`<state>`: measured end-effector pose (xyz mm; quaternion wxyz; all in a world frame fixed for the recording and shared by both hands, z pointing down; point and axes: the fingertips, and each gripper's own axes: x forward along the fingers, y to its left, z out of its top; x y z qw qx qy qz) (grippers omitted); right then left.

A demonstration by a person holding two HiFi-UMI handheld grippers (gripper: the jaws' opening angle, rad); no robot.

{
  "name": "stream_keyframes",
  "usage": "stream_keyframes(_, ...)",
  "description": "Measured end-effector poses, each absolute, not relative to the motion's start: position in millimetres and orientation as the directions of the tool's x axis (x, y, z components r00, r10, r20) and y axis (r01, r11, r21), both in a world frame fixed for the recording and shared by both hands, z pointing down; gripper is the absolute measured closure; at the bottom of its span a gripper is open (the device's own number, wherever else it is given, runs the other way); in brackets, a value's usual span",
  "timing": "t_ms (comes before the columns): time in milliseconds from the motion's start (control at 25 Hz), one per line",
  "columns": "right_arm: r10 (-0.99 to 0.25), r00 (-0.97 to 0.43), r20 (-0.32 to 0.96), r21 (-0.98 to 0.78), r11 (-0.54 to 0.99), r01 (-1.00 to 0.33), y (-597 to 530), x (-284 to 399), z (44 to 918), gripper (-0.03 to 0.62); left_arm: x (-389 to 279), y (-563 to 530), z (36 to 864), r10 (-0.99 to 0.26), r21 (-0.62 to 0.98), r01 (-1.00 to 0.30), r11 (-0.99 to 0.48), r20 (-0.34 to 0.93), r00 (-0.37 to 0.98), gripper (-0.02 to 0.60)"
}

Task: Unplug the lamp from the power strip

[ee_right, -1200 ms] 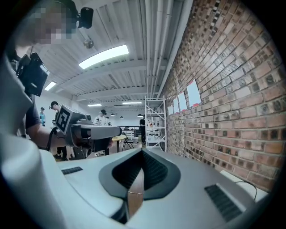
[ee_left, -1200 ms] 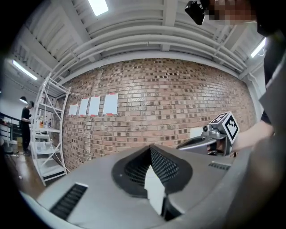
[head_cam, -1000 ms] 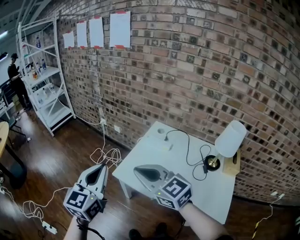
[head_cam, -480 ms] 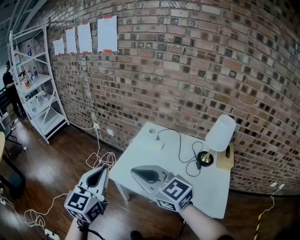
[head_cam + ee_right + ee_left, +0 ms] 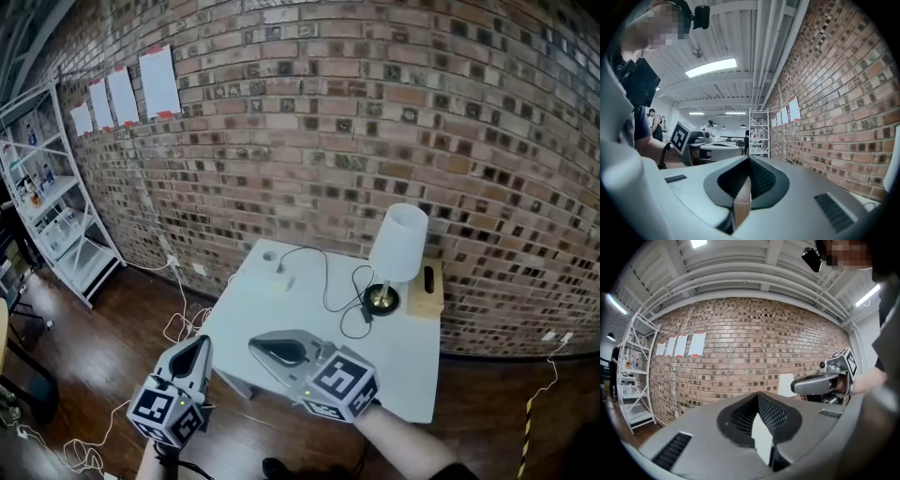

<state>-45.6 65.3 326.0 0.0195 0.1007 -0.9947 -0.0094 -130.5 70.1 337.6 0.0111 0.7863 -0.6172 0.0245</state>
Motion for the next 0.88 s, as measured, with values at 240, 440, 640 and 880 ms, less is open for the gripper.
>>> stream_keyframes(240,-0.208,-0.978,0.002,-0.024,0.978,-0.208,69.1,11.7,331.9,0.602,-67.6,61.8,335.3,-0.962,-0.031,-0.963,-0.269,0.060,0.267,0.566)
stream_keyframes(440,-0.232,-0.973,-0.019,-0.067,0.971,-0.230,62.8,59.5,332.6,0.602,-18.6,59.1,333.6,-0.952,-0.062,-0.952,-0.301,0.069,0.297,0.566)
stream_keyframes(640,-0.237,-0.971,-0.021,-0.062,0.970,-0.236,59.8,93.2,330.0,0.602,13.2,60.1,332.4,-0.955,-0.056,-0.954,-0.294,0.067,0.290,0.566)
stream_keyframes(880,-0.257,-0.966,-0.007,-0.053,0.965,-0.257,63.3,131.9,331.7,0.602,57.8,58.3,334.1,-0.942,-0.053,-0.942,-0.330,0.080,0.326,0.566)
